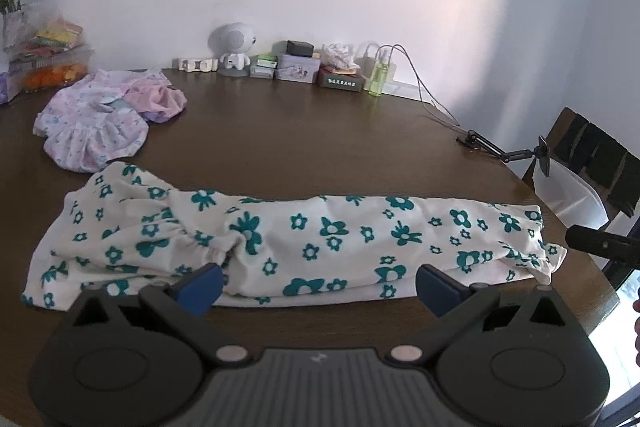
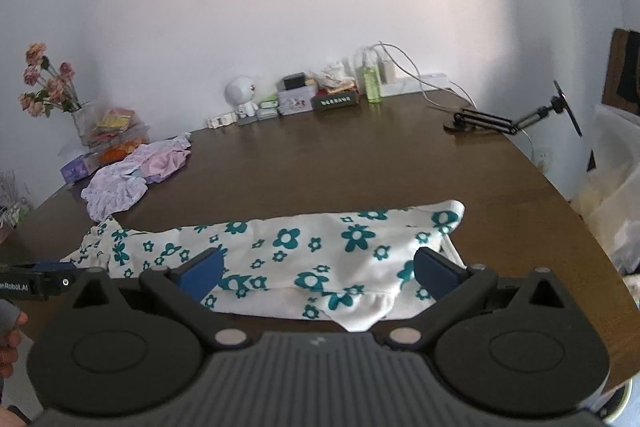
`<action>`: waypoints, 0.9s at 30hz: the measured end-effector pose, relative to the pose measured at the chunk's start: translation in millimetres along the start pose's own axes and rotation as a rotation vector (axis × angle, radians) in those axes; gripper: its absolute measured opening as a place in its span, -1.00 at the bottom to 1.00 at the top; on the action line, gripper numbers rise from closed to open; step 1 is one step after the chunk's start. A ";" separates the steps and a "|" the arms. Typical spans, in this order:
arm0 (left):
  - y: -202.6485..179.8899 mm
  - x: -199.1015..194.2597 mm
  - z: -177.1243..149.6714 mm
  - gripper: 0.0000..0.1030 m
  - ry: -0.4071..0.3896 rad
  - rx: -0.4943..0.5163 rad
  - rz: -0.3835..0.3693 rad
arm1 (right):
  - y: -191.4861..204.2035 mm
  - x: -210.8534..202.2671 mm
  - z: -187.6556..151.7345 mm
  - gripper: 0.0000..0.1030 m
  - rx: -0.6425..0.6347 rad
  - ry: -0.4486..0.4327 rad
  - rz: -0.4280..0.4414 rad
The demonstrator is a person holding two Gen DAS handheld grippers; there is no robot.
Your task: Fold clothes
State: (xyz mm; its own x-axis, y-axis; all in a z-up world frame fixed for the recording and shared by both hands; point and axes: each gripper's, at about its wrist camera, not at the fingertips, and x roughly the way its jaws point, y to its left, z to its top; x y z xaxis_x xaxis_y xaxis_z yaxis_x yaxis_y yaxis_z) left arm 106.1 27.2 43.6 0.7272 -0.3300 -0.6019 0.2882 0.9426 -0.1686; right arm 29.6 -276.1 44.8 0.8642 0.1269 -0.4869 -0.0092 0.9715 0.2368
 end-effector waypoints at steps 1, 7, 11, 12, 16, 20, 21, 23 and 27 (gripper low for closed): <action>-2.3 1.0 0.5 0.99 -0.001 0.005 0.005 | -0.1 -0.3 0.3 0.99 0.009 0.006 -0.019; -12.1 6.6 2.8 0.98 0.005 0.024 -0.023 | -5.0 -2.6 0.4 0.99 0.015 0.023 -0.079; -19.3 11.2 5.0 0.97 0.014 0.055 -0.026 | -20.8 1.9 -0.5 0.99 0.050 0.067 -0.066; -23.0 13.6 6.9 0.97 0.015 0.067 -0.030 | -26.0 3.3 -0.1 0.99 0.065 0.077 -0.070; -41.6 24.5 15.0 0.97 0.017 0.120 -0.058 | -46.6 8.2 -1.6 0.99 0.136 0.107 -0.094; -64.9 40.7 24.1 0.97 0.030 0.171 -0.094 | -61.7 13.5 -4.8 0.99 0.185 0.137 -0.099; -71.0 45.7 26.6 0.97 0.036 0.181 -0.101 | -63.8 15.4 -4.6 0.99 0.187 0.143 -0.096; -83.2 55.8 31.6 0.97 0.047 0.202 -0.116 | -68.4 19.8 -3.7 0.99 0.191 0.156 -0.089; -107.7 76.0 41.6 0.96 0.071 0.243 -0.147 | -80.8 31.1 -2.7 0.99 0.242 0.172 -0.080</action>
